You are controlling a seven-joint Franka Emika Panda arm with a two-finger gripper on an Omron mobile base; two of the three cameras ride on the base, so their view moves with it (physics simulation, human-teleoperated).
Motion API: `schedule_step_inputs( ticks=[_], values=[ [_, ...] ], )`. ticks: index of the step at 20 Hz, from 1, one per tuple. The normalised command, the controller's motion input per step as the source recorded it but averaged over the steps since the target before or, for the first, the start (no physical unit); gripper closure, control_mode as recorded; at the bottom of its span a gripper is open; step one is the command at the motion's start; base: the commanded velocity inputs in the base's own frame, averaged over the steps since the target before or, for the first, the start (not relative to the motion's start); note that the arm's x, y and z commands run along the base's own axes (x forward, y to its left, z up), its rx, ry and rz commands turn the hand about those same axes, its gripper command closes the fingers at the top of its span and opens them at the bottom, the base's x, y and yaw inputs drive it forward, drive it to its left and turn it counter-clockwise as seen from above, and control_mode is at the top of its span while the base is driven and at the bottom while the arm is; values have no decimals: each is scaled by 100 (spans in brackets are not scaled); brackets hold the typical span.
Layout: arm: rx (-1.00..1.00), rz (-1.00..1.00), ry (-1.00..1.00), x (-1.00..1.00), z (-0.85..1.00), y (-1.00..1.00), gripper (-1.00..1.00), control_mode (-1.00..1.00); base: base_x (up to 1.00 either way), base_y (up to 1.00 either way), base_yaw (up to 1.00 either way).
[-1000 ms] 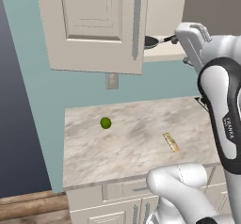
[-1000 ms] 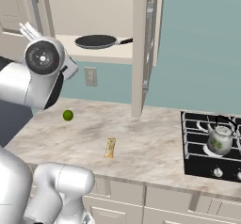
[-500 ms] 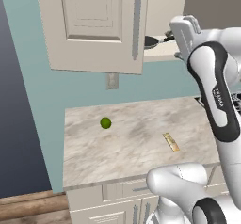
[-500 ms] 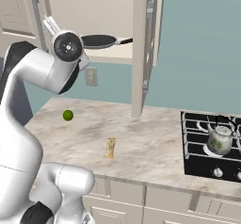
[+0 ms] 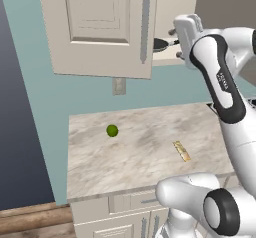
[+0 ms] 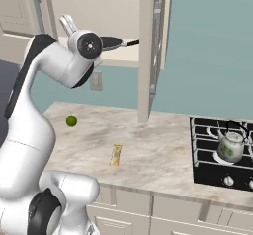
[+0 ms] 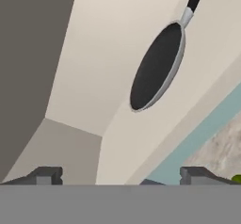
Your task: Pick the pan from the cabinet and place it on the stove. Then turn on the stove burner for the pan.
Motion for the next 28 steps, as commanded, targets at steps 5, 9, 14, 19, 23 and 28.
schedule_step_inputs(
  ticks=[5, 9, 14, 19, 23, 28],
  values=[
    [6, 2, 0, 51, -7, 4, -100, -100, 0, 0, 0],
    [2, 3, 2, 44, -4, 16, -100, -100, 0, 0, 0],
    [1, 4, 2, 42, -2, 22, -100, -100, 0, 0, 0],
    [0, 4, 2, 35, -1, 26, -100, -100, 0, 0, 0],
    [0, 7, 0, 10, 0, 31, -100, -100, 0, 0, 0],
    [0, 10, 0, -14, 0, 45, -100, -100, 0, 0, 0]
  ],
)
